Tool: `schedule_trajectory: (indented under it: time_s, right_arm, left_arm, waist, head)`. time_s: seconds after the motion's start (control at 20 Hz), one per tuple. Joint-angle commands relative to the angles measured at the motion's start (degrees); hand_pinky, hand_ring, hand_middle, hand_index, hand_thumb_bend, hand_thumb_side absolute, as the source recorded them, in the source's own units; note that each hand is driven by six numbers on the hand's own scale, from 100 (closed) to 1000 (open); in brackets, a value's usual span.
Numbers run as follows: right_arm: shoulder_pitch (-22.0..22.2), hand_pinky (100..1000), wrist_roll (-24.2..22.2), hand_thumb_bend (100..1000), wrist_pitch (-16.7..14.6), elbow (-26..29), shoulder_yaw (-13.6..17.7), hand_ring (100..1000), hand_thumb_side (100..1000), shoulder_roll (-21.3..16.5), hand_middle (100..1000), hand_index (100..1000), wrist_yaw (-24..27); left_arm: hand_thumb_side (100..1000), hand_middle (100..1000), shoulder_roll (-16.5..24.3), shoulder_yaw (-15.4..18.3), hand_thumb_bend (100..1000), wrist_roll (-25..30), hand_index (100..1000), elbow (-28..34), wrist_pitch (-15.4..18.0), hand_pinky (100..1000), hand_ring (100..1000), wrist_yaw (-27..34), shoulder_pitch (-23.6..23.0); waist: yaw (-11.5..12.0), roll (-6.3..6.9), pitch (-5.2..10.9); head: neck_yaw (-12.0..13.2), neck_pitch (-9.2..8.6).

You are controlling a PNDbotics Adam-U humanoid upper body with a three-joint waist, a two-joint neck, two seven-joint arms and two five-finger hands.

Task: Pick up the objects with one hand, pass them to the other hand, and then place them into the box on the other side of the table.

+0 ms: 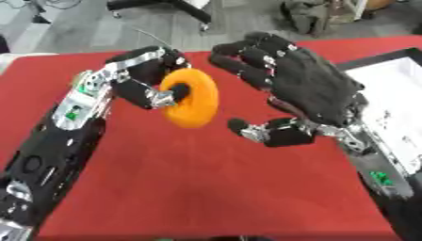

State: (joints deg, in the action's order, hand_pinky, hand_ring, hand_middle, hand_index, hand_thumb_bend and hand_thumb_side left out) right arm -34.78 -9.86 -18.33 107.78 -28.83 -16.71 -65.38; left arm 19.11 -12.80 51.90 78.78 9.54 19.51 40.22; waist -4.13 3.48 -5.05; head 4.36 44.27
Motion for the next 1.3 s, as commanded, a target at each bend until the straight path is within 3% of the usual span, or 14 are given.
schedule_trajectory:
  time_s: [0.05, 0.65, 0.85, 0.95, 1.0, 1.1, 1.15, 1.3]
  right_arm:
    - [-0.7, 886, 0.0, 347, 0.4, 0.0, -0.4, 847, 334, 0.5, 895, 1000, -0.2]
    - [-1.0, 869, -0.8, 322, 0.9, -1.1, -1.9, 819, 320, 1.3, 868, 985, 0.7]
    - [-1.0, 820, 0.0, 278, 1.6, -1.5, -2.1, 749, 258, 1.5, 792, 920, 1.2]
    - [-1.1, 745, 1.0, 243, 2.2, -1.8, -2.1, 649, 207, 1.6, 709, 860, 1.2]
    - [-1.0, 656, 1.6, 204, 2.5, -2.1, -2.1, 559, 178, 1.7, 628, 814, 1.0]
    - [-1.0, 604, 2.7, 179, 3.1, -2.7, -2.2, 514, 154, 1.8, 590, 792, 0.6]
    - [-0.9, 401, 3.5, 100, 3.5, -3.0, -2.1, 371, 100, 1.9, 436, 648, 0.5]
    - [-0.8, 311, 7.0, 100, 5.2, -3.6, -2.0, 299, 100, 2.1, 330, 499, 1.0]
  left_arm:
    - [184, 309, 0.0, -0.2, 100, 0.1, 502, 2.1, -1.3, 585, 326, 1.3, 1.5]
    - [186, 311, -1.8, -1.3, 100, 0.1, 504, 3.2, -2.7, 588, 328, 1.3, 2.1]
    - [190, 312, -2.4, -1.7, 100, 0.1, 504, 3.5, -3.3, 588, 328, 1.3, 2.1]
    - [193, 313, -2.6, -2.0, 100, 0.1, 505, 3.6, -3.6, 589, 330, 1.4, 2.1]
    - [198, 316, -2.7, -2.1, 100, 0.1, 508, 3.7, -3.8, 590, 332, 1.4, 2.1]
    - [199, 318, -2.8, -2.3, 100, 0.1, 510, 3.9, -4.1, 591, 333, 1.4, 2.1]
    - [210, 327, -2.8, -2.6, 100, 0.1, 519, 4.0, -4.2, 596, 342, 1.4, 2.1]
    - [234, 347, -2.9, -3.4, 100, 0.1, 537, 4.7, -4.8, 605, 358, 1.8, 2.0]
  waist:
    - [0.1, -0.13, 0.76]
    - [0.3, -0.2, 0.6]
    - [0.4, -0.22, 0.55]
    - [0.4, -0.23, 0.55]
    - [0.5, -0.23, 0.55]
    - [0.5, -0.23, 0.55]
    - [0.5, -0.22, 0.54]
    - [0.5, -0.21, 0.53]
  head:
    - [-0.2, -0.15]
    - [-0.4, -0.15]
    - [-0.4, -0.15]
    - [-0.4, -0.15]
    - [-0.4, -0.15]
    - [-0.5, -0.15]
    - [-0.5, -0.15]
    - [-0.5, -0.15]
